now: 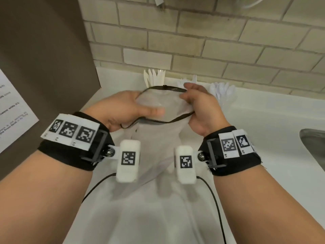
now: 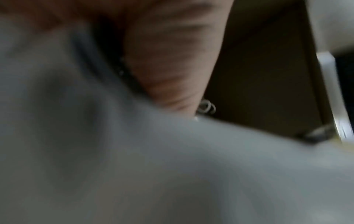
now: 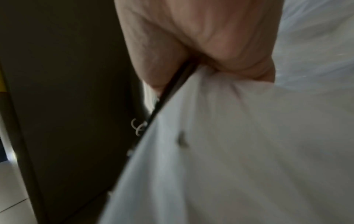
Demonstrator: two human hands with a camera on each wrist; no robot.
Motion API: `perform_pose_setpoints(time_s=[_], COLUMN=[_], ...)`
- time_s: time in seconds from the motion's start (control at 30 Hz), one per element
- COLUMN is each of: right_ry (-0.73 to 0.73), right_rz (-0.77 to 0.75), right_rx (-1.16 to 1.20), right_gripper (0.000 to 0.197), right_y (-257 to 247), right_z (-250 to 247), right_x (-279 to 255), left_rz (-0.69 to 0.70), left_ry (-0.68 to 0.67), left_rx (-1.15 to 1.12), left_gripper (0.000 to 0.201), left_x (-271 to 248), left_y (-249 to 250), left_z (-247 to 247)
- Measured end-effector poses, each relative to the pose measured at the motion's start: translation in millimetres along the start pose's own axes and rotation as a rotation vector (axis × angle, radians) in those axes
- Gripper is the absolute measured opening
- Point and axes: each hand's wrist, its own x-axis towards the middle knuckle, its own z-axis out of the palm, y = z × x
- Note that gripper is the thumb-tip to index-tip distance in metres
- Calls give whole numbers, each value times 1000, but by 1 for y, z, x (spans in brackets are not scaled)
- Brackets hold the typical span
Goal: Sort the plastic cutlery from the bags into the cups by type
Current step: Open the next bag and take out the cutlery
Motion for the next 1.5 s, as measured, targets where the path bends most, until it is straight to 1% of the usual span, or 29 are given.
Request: perform_pose_setpoints(time_s=[0.03, 0.07, 0.1, 0.2, 0.23, 0.3, 0.33, 0.4, 0.47, 0.5, 0.6, 0.67, 0.73, 0.77, 0.8, 0.83, 0.9, 0.93, 1.0, 1.03, 1.1, 1.17, 1.23, 1.27, 1.3, 1.33, 1.37, 1.43, 1.5], right_ry=[-73, -151, -201, -202, -227, -381, -432, -375, -206, -139, -66, -128, -283, -334, -310, -242, -206, -296, -509, -561, -557, -535, -516, -510, -516, -532, -550, -532, -410], right_rz=[-58, -119, -176, -279, -230, -71, -20, -14, -50, -63, -55, 21, 166, 179, 83, -114, -534, -609, -487, -369, -213, -151, -99, -76, -57, -33, 0, 26, -151], right_rx=[-17, -67, -177, -797, -1009, -1295, -1355, -1366, -1255, -1180, -1019, -1086, -1374, -1568, -1722, -1767, -1582, -1523, -1577, -1631, -1675, -1666, -1731, -1785, -1835, -1879, -1919, -1997, -1938], right_gripper=[50, 52, 48, 28, 34, 72, 84, 89, 90, 90, 85, 77, 76, 76, 72, 62, 30, 18, 15, 25, 51, 65, 67, 64, 58, 50, 39, 25, 26], right_y=[-3, -6, -6, -4, 0, 14, 20, 30, 35, 36, 38, 35, 34, 34, 33, 30, 22, 20, 23, 27, 36, 44, 48, 49, 51, 53, 54, 49, 44], right_z=[-1, -3, -4, -9, -10, -13, -12, -10, -9, -10, -8, -6, -7, -9, -9, -9, -3, -1, 1, 0, -3, -5, -6, -5, -4, -3, -1, 2, 3], right_x=[-2, -6, -9, -16, -16, -13, -15, -15, -14, -12, -12, -16, -20, -22, -24, -26, -28, -24, -14, -9, 1, 4, 4, 2, -1, -3, -5, -8, -7], left_rz=[-9, -51, -105, -220, -243, -254, -264, -290, -307, -286, -164, -127, -143, -141, -133, -113, -51, -15, 71, 119, 229, 289, 227, 143, 48, -39, -92, -132, -111], left_ry=[-2, 4, 10, 20, 13, -14, -40, -101, -196, -186, 4, 80, 118, 127, 142, 161, 179, 162, 88, 49, -6, -39, -22, 6, 32, 46, 35, -43, -92], left_rx=[271, 417, 396, -168, -373, -679, -821, -951, -841, -649, 178, 455, 404, 317, 226, 153, 82, 59, -2, -19, 45, 277, 605, 753, 871, 948, 989, 991, 969], left_gripper=[32, 29, 27, 24, 24, 28, 30, 29, 31, 32, 26, 24, 30, 35, 39, 39, 38, 44, 63, 68, 62, 45, 38, 38, 47, 66, 85, 105, 112], left_x=[5, 10, 14, 20, 24, 30, 31, 32, 30, 31, 38, 44, 52, 56, 58, 59, 57, 55, 53, 50, 44, 42, 41, 41, 42, 43, 42, 37, 36], left_y=[-8, -14, -18, -23, -24, -24, -24, -23, -24, -29, -44, -49, -54, -58, -62, -64, -64, -62, -60, -59, -58, -59, -62, -65, -69, -72, -75, -77, -79], left_z=[-2, -3, -4, 0, 0, 1, 2, 7, 12, 13, 14, 13, 12, 12, 13, 15, 21, 23, 23, 22, 21, 22, 24, 24, 25, 25, 26, 27, 30])
